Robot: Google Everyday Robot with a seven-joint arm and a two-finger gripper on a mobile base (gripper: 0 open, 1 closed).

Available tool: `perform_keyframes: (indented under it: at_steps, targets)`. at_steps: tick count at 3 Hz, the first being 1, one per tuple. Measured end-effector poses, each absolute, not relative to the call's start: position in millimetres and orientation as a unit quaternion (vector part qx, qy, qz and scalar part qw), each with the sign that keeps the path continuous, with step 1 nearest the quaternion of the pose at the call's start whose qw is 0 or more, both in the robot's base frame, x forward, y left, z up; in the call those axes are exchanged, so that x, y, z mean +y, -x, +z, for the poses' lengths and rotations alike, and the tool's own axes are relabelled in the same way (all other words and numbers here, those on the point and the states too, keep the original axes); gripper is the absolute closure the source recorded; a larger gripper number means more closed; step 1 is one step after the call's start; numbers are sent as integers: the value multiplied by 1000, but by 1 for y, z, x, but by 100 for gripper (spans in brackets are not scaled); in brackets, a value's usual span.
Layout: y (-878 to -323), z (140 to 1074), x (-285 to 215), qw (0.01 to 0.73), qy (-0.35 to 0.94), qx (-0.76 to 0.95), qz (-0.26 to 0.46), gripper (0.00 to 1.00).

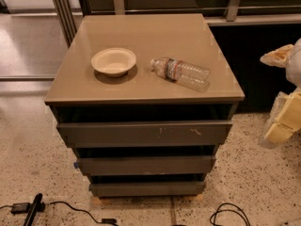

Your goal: Open top drawer

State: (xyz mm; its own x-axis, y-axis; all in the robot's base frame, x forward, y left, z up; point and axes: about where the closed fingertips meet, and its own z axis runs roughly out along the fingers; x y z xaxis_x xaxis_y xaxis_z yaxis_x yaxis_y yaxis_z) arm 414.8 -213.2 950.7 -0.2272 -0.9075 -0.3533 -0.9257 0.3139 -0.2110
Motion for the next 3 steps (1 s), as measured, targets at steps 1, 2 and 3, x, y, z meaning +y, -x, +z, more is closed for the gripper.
perform_keyframes:
  at_steps: [1,2,3]
  targets:
    - [-399,912,-212,258,569,779,54,0]
    - [-412,841,-190,321,542,773,67,0]
    - [-414,839,-188,322,543,772,69,0]
